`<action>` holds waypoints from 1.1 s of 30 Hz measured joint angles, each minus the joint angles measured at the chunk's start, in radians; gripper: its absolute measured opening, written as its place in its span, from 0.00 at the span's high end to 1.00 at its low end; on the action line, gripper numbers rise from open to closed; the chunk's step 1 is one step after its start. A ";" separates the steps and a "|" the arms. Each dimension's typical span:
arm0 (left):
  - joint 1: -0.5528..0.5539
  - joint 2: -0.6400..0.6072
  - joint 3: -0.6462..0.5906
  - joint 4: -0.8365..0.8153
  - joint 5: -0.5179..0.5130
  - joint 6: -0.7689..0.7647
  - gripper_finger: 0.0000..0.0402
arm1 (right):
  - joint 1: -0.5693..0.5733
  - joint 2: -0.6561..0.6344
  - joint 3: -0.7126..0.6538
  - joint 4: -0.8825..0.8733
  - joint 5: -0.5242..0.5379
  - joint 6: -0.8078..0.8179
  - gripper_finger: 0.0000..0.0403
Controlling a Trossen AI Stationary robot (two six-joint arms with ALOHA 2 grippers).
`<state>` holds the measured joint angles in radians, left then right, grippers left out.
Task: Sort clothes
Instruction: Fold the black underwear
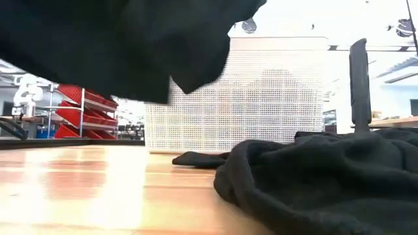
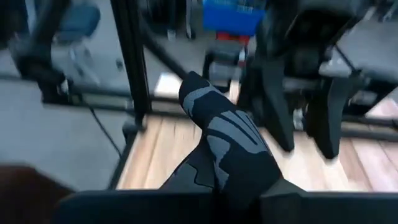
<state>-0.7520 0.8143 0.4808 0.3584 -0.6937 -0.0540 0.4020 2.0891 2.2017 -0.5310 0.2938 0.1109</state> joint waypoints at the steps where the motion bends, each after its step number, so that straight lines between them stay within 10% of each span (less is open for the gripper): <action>1: -0.002 0.000 0.000 0.001 -0.004 0.006 0.60 | -0.003 -0.001 0.000 0.036 -0.001 0.004 0.99; 13: -0.004 -0.003 0.000 -0.003 -0.011 0.009 0.60 | 0.012 0.154 -0.001 0.151 -0.231 0.189 0.99; 22: -0.004 -0.003 0.000 -0.008 -0.014 0.009 0.60 | -0.027 0.154 0.001 -0.333 -0.124 0.188 0.99; 33: -0.004 -0.003 0.000 -0.010 -0.014 0.008 0.60 | 0.021 0.269 0.004 -0.398 -0.222 0.209 0.98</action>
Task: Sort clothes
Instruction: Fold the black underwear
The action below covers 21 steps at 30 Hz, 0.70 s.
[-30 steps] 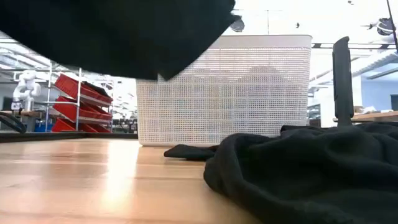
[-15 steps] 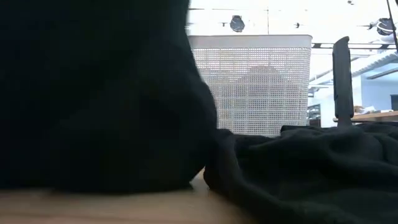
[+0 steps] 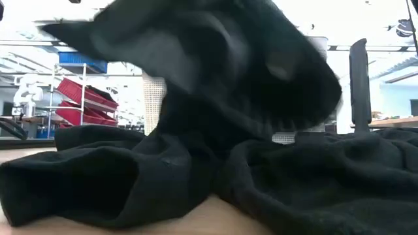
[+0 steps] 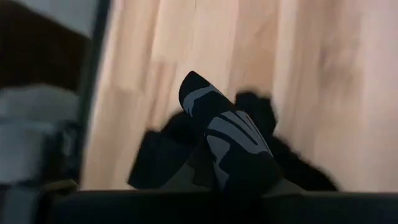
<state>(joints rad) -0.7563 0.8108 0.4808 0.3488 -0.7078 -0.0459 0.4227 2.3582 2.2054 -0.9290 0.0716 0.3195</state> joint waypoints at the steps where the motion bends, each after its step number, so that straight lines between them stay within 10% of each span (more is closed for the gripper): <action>1: 0.000 0.000 0.000 0.000 0.000 0.000 0.60 | 0.004 0.014 -0.003 -0.017 0.001 0.000 0.97; 21: 0.000 0.000 0.000 -0.003 0.002 -0.008 0.60 | 0.007 0.066 -0.001 0.033 0.088 -0.235 0.47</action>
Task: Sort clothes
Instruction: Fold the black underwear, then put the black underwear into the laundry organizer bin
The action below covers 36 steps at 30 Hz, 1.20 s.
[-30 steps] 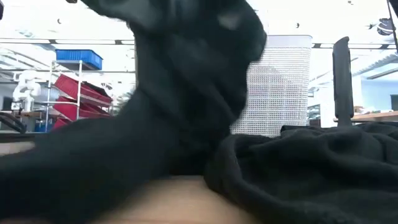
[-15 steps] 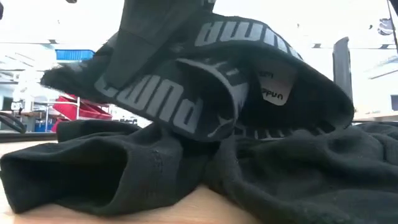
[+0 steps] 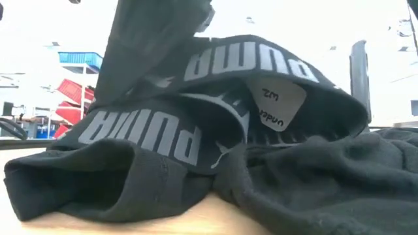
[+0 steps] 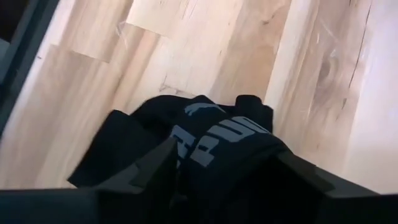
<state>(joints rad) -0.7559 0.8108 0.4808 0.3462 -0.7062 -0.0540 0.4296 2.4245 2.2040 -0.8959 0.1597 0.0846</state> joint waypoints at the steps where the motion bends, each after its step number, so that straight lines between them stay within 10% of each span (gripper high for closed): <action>1: 0.000 0.000 0.000 0.000 0.000 0.000 0.60 | -0.002 0.000 0.000 0.000 0.000 -0.014 0.45; 20: 0.000 0.000 0.000 -0.021 0.015 -0.011 0.60 | -0.047 0.097 -0.104 0.051 -0.044 0.058 0.41; 30: 0.000 0.000 0.000 -0.020 0.014 -0.012 0.60 | -0.042 0.094 -0.099 0.036 -0.066 0.084 0.92; 36: 0.000 0.000 0.000 -0.019 0.014 -0.015 0.60 | -0.041 0.067 -0.101 0.044 -0.080 0.108 0.95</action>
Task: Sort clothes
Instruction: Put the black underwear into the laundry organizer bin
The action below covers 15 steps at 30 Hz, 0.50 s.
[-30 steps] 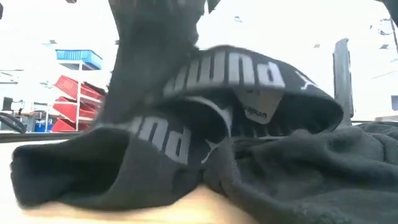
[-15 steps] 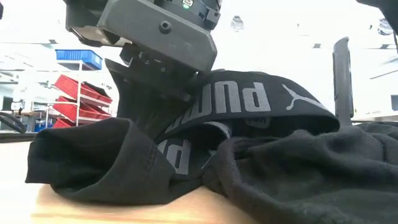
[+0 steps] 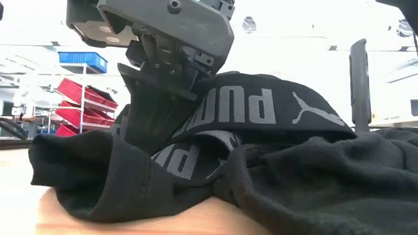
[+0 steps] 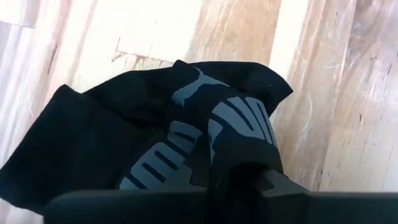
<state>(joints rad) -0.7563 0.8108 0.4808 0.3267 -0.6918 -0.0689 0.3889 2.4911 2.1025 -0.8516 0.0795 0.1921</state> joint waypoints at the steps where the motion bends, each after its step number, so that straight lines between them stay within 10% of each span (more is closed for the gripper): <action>1: 0.000 0.000 0.000 0.000 0.000 0.000 0.60 | 0.000 -0.012 -0.002 0.004 -0.001 0.003 0.96; 15: 0.004 0.025 0.000 -0.003 0.000 -0.004 0.60 | 0.030 -0.346 -0.006 -0.009 0.125 0.003 0.98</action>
<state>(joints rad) -0.7526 0.8355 0.4812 0.3237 -0.6918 -0.0725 0.4190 2.1453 2.0968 -0.8604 0.2049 0.1955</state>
